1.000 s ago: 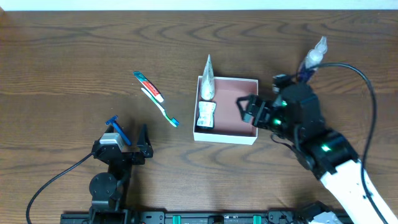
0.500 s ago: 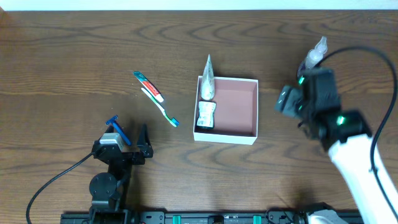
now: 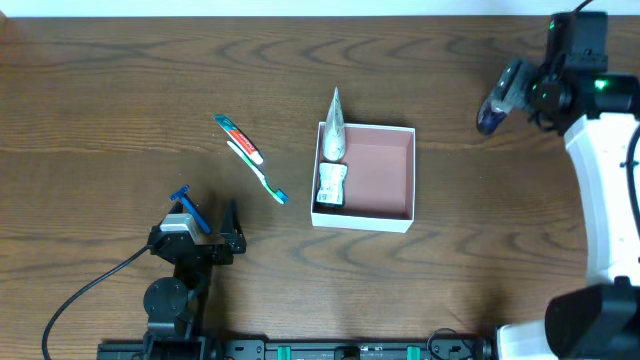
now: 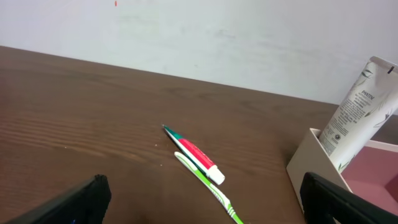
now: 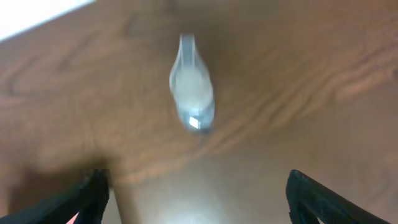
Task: Pack container
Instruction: 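Move right gripper to the blue foam pump bottle and grasp it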
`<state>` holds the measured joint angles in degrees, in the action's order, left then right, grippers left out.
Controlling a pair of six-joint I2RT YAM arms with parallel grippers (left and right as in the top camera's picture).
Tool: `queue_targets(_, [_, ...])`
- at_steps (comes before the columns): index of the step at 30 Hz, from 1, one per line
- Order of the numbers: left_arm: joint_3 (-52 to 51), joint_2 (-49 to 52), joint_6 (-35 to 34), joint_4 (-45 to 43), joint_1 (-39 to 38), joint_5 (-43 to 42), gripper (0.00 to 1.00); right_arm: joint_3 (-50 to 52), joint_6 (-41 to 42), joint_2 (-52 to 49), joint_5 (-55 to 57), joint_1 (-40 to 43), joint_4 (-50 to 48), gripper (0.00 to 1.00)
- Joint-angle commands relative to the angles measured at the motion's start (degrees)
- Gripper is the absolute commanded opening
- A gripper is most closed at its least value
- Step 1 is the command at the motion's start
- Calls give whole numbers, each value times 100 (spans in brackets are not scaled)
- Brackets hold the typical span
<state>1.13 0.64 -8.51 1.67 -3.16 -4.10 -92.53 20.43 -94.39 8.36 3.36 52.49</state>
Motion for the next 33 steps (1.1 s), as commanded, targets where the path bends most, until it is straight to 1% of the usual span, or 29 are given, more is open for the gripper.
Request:
queue_targets(1, [-90,-2,98,208,-13,-66,98,-149,-306,-243,-219,205,-240,88])
queue_targets(4, [-90,-2,98,208,-13,-63,98,-149,-538,-520,-413,269,-584,87])
queue_targets(13, [-90,-2,98,208,-13,-63,98,-149,-922,-1056,-404,258,-1233,82])
queue_targets(24, [-90,-2,98,208,-13,-63,98,-146,-1005,-1676,-428,254,-1499,75])
queue_targets(29, [-90,-2,98,208,-13,-63,98,-146,-1027,-1805,-433,236,-1602,68])
queue_targets(33, [-90,-2,98,208,-13,-63,98,-146,-1067,-1847,-439,223,-1753,63])
